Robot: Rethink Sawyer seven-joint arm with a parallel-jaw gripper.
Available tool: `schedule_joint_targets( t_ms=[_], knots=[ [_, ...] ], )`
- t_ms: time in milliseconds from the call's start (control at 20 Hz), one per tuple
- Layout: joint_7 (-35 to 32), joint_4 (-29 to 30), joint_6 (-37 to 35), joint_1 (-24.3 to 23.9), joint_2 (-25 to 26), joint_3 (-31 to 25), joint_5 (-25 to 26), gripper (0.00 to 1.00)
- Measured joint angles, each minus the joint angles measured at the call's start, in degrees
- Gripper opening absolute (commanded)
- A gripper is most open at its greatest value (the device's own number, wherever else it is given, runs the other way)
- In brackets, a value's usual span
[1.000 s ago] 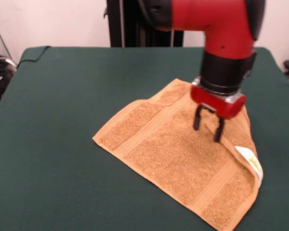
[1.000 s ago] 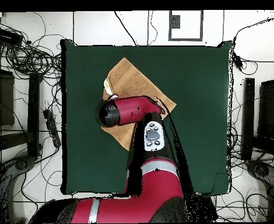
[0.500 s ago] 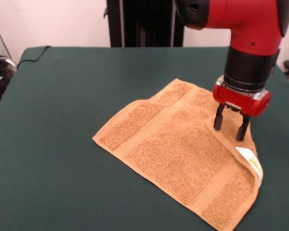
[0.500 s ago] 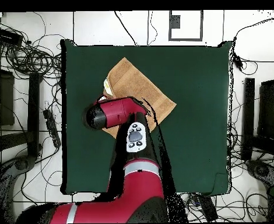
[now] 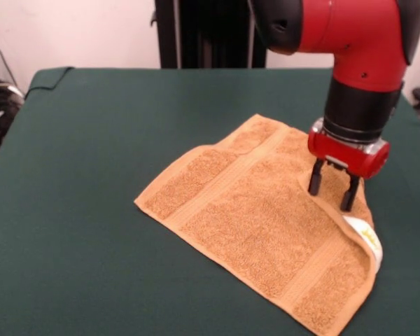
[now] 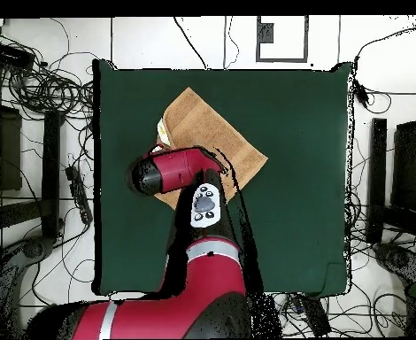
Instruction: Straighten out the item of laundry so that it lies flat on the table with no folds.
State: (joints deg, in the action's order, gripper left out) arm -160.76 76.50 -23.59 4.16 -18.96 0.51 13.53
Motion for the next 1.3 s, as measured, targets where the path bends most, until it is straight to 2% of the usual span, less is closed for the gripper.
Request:
schedule_joint_targets(
  t_ms=[450, 1000, 1300],
  knots=[
    [0.0, 0.72, -0.41, -2.01, -1.43, 0.02, 0.15, 1.0],
    [0.0, 3.55, -1.57, -11.13, -6.8, -0.12, 0.34, 1.0],
    [0.0, 3.64, -1.57, -11.61, -7.22, -0.15, 0.45, 1.0]
  ],
)
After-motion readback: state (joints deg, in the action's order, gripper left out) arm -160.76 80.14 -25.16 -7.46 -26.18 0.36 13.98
